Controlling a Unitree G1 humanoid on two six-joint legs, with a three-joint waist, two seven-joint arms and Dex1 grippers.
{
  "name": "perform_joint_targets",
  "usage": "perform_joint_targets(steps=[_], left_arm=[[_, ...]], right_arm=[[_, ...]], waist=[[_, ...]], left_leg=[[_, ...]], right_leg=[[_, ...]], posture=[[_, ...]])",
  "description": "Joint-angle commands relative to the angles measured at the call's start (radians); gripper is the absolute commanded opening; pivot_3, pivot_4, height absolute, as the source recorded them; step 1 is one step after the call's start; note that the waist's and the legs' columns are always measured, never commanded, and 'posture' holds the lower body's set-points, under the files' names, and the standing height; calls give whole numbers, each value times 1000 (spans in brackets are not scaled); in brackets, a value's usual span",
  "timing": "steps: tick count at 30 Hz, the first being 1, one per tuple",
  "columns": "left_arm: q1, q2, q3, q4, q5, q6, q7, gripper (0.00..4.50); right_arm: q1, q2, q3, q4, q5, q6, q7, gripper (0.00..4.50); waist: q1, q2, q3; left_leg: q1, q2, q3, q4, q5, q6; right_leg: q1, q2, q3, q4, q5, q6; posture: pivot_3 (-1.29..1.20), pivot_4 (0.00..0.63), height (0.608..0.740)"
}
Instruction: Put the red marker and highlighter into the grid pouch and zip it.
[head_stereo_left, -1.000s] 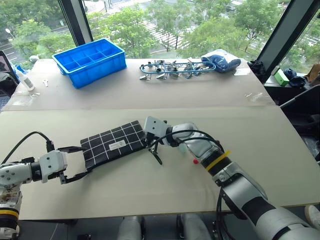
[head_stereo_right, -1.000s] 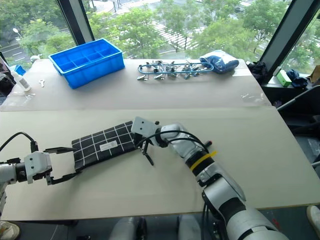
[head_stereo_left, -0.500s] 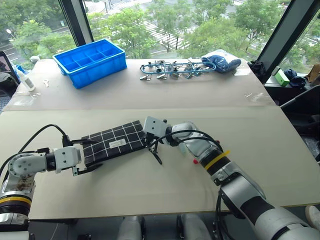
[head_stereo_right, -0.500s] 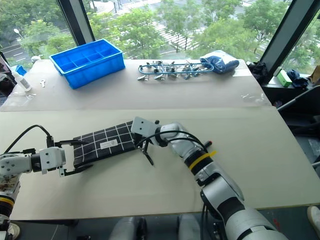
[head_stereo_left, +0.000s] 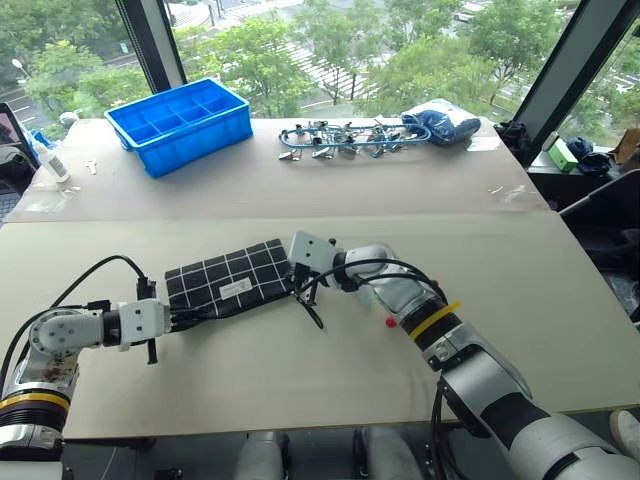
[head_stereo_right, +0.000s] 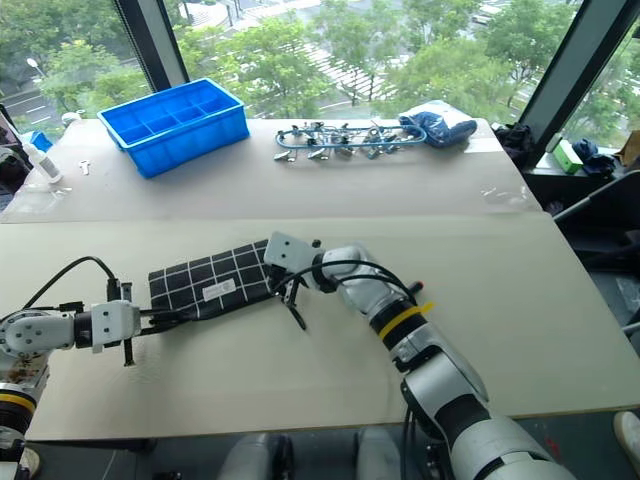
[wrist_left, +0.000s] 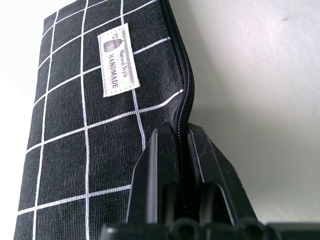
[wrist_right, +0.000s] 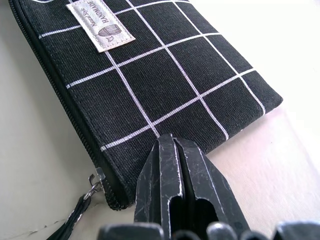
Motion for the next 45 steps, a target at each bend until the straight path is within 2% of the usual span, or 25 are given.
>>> perform_joint_targets(steps=[1,3,6,14,20,24,29,34,45], left_arm=[[0,-19,18,-49,-66,93,-9,29],[5,-26,25,-67,-89,139,-10,29],[3,-30,28,-72,-84,156,-3,0],[12,-68,65,-99,-117,265,52,0],[4,-130,136,-237,-219,489,171,0],[-3,-160,164,-352,-281,628,218,0],[5,-161,155,-414,-289,718,214,0],[4,-161,151,-428,-278,752,209,0],[-12,-181,140,-430,-259,769,205,0]], right_arm=[[-27,9,-51,12,6,-4,-26,0],[-42,29,-103,25,40,28,-48,0],[-62,45,-177,27,101,104,-32,770],[-128,-22,-390,-175,308,449,0,3563],[-22,-215,-420,-464,411,626,85,3563],[86,-256,-354,-583,401,678,58,3563],[158,-200,-293,-598,341,690,-76,3563],[126,-134,-305,-503,284,638,-221,3563],[16,-9,-281,-315,273,571,-262,3563]], waist=[[0,0,0],[0,0,0],[-3,0,0],[-3,0,0],[1,0,0],[-4,-1,0],[-20,-1,0],[-17,-1,0],[-17,-1,0]], left_leg=[[0,0,0,0,0,0],[0,0,0,0,0,0],[-1,1,0,0,0,-1],[-2,1,-1,0,0,-1],[-4,0,-2,0,-1,1],[-4,0,-3,0,-1,2],[-2,1,-2,-1,-1,1],[-2,0,-2,0,0,0],[-2,0,-2,0,0,-1]], right_leg=[[0,0,0,0,0,0],[0,0,0,0,0,0],[0,1,0,1,0,0],[-1,0,0,3,0,0],[-1,0,-1,2,0,0],[0,0,-1,1,0,0],[-1,1,1,0,0,0],[-1,1,1,-1,0,0],[-1,1,1,0,0,0]], posture=[[0,150,740],[0,150,740],[0,150,740],[0,150,740],[0,150,740],[0,150,740],[0,150,740],[0,150,740],[0,150,740]])
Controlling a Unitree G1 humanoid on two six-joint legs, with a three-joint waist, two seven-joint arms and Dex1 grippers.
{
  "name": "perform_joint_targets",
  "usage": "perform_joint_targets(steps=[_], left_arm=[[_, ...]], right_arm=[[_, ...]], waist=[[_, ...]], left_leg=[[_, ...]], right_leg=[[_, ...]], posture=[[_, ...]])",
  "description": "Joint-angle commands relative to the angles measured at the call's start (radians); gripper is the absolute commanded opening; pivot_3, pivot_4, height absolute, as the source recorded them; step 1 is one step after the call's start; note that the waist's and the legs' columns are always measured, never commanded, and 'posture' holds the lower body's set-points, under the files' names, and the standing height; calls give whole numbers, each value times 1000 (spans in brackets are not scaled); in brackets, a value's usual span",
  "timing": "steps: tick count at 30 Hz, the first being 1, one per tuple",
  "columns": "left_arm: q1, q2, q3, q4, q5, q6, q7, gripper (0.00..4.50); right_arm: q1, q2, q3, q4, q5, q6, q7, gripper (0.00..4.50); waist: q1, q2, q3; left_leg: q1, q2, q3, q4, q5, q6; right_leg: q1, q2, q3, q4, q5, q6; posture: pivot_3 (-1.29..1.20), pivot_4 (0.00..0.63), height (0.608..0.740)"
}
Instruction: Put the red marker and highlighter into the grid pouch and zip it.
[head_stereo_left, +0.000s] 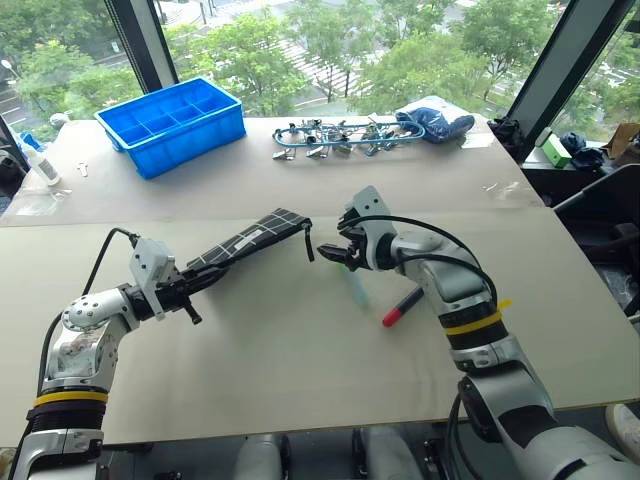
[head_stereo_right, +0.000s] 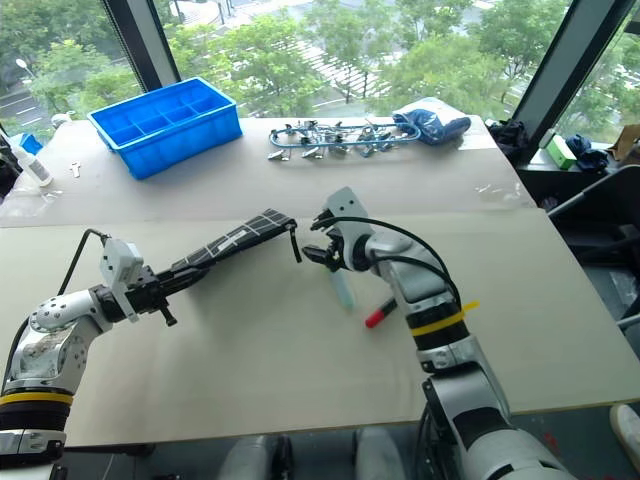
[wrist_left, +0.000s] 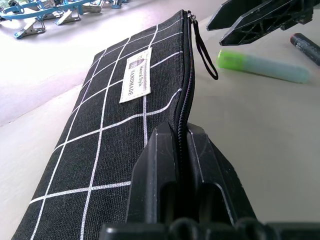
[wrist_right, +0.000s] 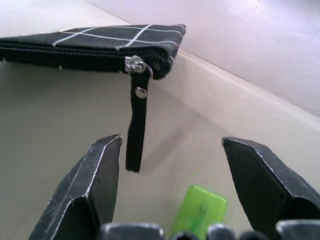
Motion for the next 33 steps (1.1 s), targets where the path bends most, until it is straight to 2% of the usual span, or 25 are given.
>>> perform_joint_targets(steps=[1,9,11,12,19,20,28,33], left_arm=[[-14,-2,9,-31,-2,-1,-1,0],[-2,-10,18,-54,-10,13,7,0],[4,-12,21,-68,-15,20,12,0],[5,-12,23,-73,-16,23,14,0],[11,-11,35,-94,-23,44,22,0],[10,-11,36,-95,-23,46,23,0],[3,-13,42,-101,-23,59,27,0],[-6,-19,37,-96,-21,61,30,0]], right_arm=[[-43,27,2,13,3,-40,3,3563],[-74,65,7,110,-22,-95,-7,3563],[-83,74,8,144,-30,-127,-9,3049],[-86,76,8,156,-33,-141,-8,2940],[-100,85,-2,191,-39,-180,-1,386],[-100,87,-3,192,-38,-185,0,133],[-87,117,20,116,-22,-165,41,59],[-75,160,101,55,-41,-112,70,59]], waist=[[0,0,0],[-1,0,0],[-3,0,0],[-4,0,0],[-8,0,0],[-8,0,0],[-9,0,0],[-10,0,0]], left_leg=[[0,0,0,0,0,0],[0,0,0,0,0,0],[0,0,0,0,0,0],[0,0,0,0,0,0],[0,0,0,0,1,-2],[0,0,0,0,1,-2],[0,0,0,-1,1,-2],[0,0,-1,-1,1,-2]], right_leg=[[0,0,0,0,0,0],[0,0,0,0,0,0],[0,0,0,0,0,0],[0,0,0,0,0,0],[0,0,0,1,0,0],[0,0,0,1,0,0],[0,0,0,1,0,0],[0,0,0,2,0,0]], posture=[[0,150,740],[0,150,740],[0,150,740],[0,150,740],[0,150,740],[0,150,740],[0,150,740],[0,150,740]])
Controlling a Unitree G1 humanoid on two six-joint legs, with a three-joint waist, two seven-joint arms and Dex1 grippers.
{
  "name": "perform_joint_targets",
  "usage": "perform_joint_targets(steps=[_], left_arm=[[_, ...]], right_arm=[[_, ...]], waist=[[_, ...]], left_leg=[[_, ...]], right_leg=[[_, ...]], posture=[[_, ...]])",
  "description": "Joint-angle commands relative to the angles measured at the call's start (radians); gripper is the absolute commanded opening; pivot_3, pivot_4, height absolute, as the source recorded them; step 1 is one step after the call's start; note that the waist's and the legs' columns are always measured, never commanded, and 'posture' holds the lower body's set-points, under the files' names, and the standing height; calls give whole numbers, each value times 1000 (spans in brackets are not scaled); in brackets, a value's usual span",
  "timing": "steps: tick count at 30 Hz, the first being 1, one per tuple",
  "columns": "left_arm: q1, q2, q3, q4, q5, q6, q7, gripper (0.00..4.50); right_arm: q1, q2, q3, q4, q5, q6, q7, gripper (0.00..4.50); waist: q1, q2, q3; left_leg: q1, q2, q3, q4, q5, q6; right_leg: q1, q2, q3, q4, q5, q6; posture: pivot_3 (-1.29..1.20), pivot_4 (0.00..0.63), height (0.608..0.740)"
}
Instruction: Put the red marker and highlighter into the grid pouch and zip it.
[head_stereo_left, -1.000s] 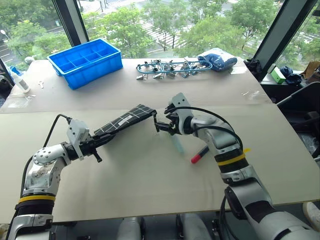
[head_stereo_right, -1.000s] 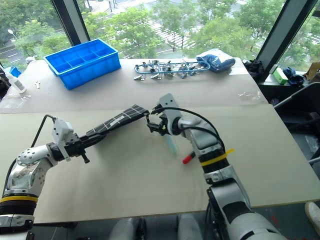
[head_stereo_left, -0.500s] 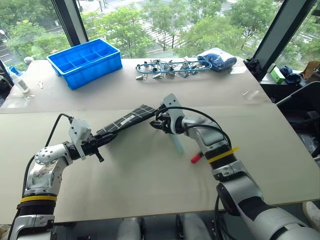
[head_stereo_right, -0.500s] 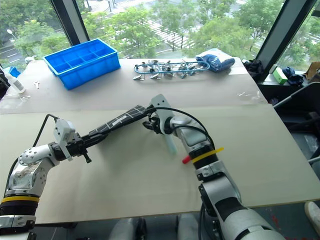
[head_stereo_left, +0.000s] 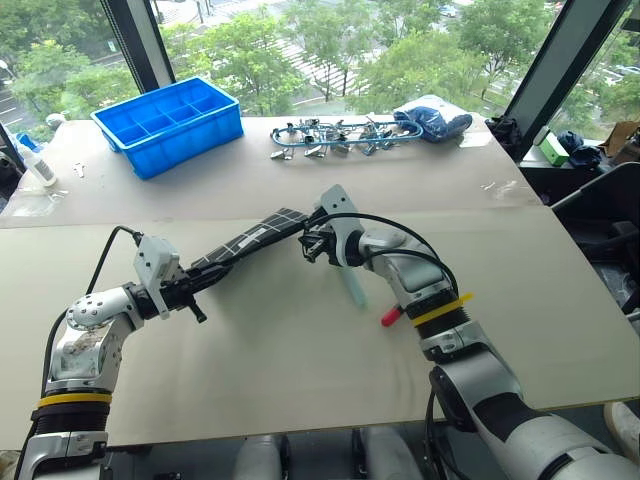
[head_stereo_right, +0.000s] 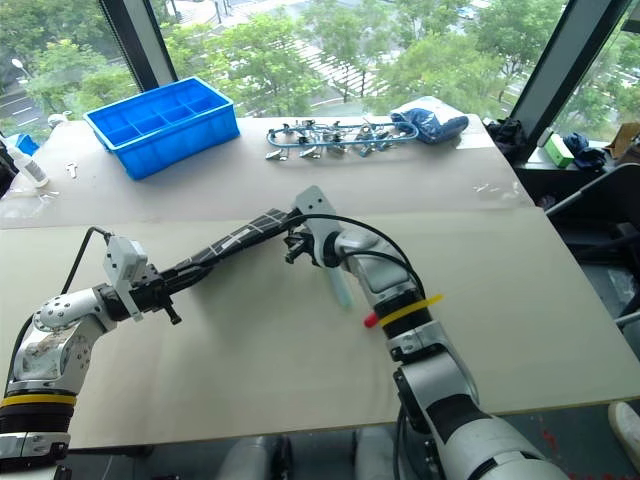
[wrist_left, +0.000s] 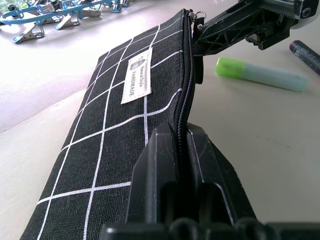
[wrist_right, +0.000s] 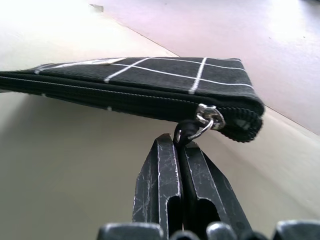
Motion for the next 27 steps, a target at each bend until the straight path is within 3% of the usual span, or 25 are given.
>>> perform_joint_targets(steps=[1,8,18,24,25,27], left_arm=[[-19,-7,14,-30,-18,1,1,0],[-26,-20,9,-31,-16,4,1,0],[-27,-33,5,-33,-13,9,0,0],[-25,-41,5,-38,-9,11,1,0],[-22,-42,6,-40,-9,11,2,0],[-16,-44,7,-43,-10,11,2,0]], right_arm=[[-9,32,75,-82,-1,26,37,59],[-29,32,213,-62,-59,-64,133,59],[-134,153,166,6,-5,-45,190,59],[-112,141,194,6,-30,-43,219,59],[-101,125,197,1,-37,-38,221,658],[-86,97,183,-12,-51,-5,191,1094]], waist=[[-1,0,0],[1,0,0],[-2,0,0],[0,0,0],[0,0,0],[0,0,0]], left_leg=[[0,0,0,0,0,0],[0,0,0,0,0,0],[0,0,-1,0,0,-1],[-1,-1,0,0,0,-1],[-1,-1,-1,0,0,-1],[-1,0,-1,0,0,-1]], right_leg=[[0,0,0,0,0,0],[0,0,0,0,0,0],[0,0,-1,1,0,0],[0,-1,-1,0,0,0],[0,0,-1,0,0,0],[0,0,-1,0,0,0]], posture=[[0,150,740],[0,150,740],[0,150,740],[0,150,740],[0,150,740],[0,150,740]])
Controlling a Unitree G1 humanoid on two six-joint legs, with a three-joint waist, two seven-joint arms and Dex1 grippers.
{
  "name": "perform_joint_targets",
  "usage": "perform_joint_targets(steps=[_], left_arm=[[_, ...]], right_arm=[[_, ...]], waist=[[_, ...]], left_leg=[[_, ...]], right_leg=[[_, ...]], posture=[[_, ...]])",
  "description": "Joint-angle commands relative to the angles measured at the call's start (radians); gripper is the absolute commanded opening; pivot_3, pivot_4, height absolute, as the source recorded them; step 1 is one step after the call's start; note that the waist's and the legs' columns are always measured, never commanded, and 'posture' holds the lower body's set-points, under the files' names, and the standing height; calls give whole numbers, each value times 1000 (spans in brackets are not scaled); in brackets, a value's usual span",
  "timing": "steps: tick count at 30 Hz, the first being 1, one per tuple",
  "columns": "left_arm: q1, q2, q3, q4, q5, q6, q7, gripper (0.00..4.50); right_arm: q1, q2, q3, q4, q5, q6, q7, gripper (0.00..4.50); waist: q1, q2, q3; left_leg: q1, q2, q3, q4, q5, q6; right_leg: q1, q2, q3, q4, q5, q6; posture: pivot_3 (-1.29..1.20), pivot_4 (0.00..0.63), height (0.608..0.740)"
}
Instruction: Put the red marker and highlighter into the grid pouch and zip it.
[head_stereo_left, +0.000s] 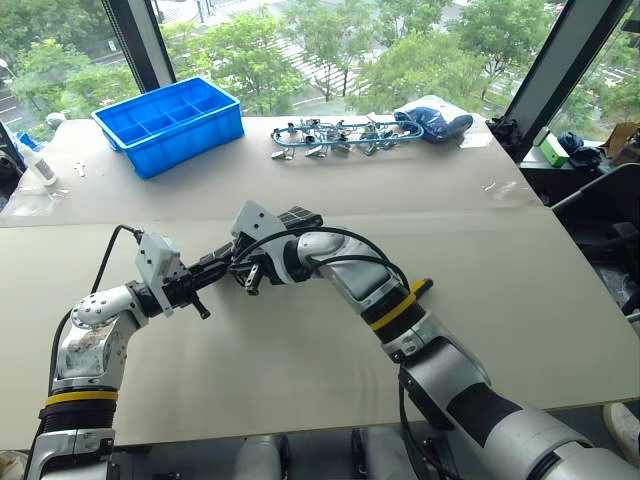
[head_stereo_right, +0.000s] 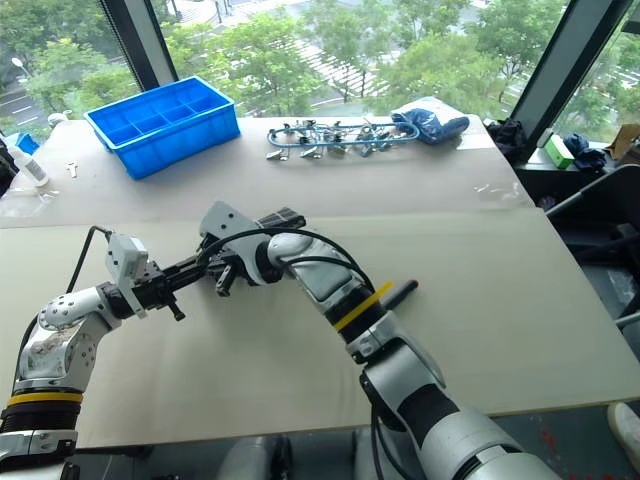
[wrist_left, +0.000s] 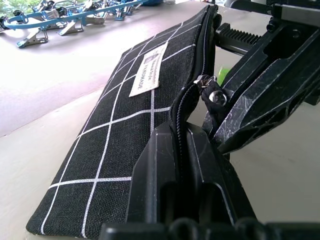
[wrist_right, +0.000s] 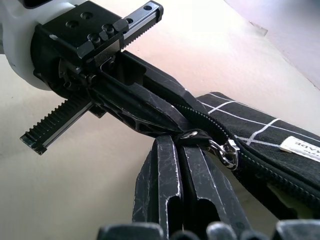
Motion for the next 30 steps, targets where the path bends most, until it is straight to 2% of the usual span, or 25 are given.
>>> perform_joint_targets(steps=[1,2,7,9,12,14,18,22,30], left_arm=[[2,-7,-4,-44,-12,-1,-4,0],[4,-7,-4,-45,-13,0,-3,0],[12,-14,-7,-52,-16,0,3,0],[13,-20,-11,-49,-14,-4,3,0],[16,-30,-12,-52,-13,-6,6,0],[17,-33,-11,-51,-13,-7,6,0],[22,-46,-15,-43,-8,-19,6,0],[20,-61,-23,-26,0,-31,3,0],[-27,-90,-53,34,13,-46,-8,0]], right_arm=[[35,-58,-23,-116,17,84,9,1347],[53,-86,-50,-184,55,152,29,1668],[126,-228,-171,-442,177,347,54,1668],[196,-350,-245,-584,229,434,72,1668],[281,-468,-367,-748,276,604,29,1668],[303,-487,-442,-806,270,726,-50,1668],[340,-452,-573,-942,255,957,-192,1668],[431,-469,-583,-1062,291,973,-324,1668],[583,-424,-657,-1138,385,973,-598,1668]], waist=[[0,0,0],[2,0,0],[11,0,0],[14,0,0],[27,0,0],[29,-1,0],[23,-1,0],[27,-1,0],[30,-1,0]], left_leg=[[0,0,0,0,0,0],[0,0,0,0,0,0],[-2,-1,-1,1,0,0],[-2,0,-1,1,-1,2],[-2,0,-2,0,-2,4],[-2,-1,-1,1,-3,4],[1,0,-1,1,-3,4],[2,0,-2,0,-2,4],[2,-1,-2,1,-2,4]], right_leg=[[0,0,0,0,0,0],[0,0,0,0,0,0],[0,-1,-1,-1,1,1],[0,-1,-1,-2,1,1],[0,-1,-1,-3,0,1],[0,-1,0,-3,0,1],[0,0,2,-4,0,0],[0,0,1,-4,-1,-1],[1,0,2,-5,-1,0]], posture=[[0,150,740],[0,150,740],[0,150,740],[0,150,740],[0,150,740],[0,150,740],[0,150,740],[0,150,740],[0,150,740]])
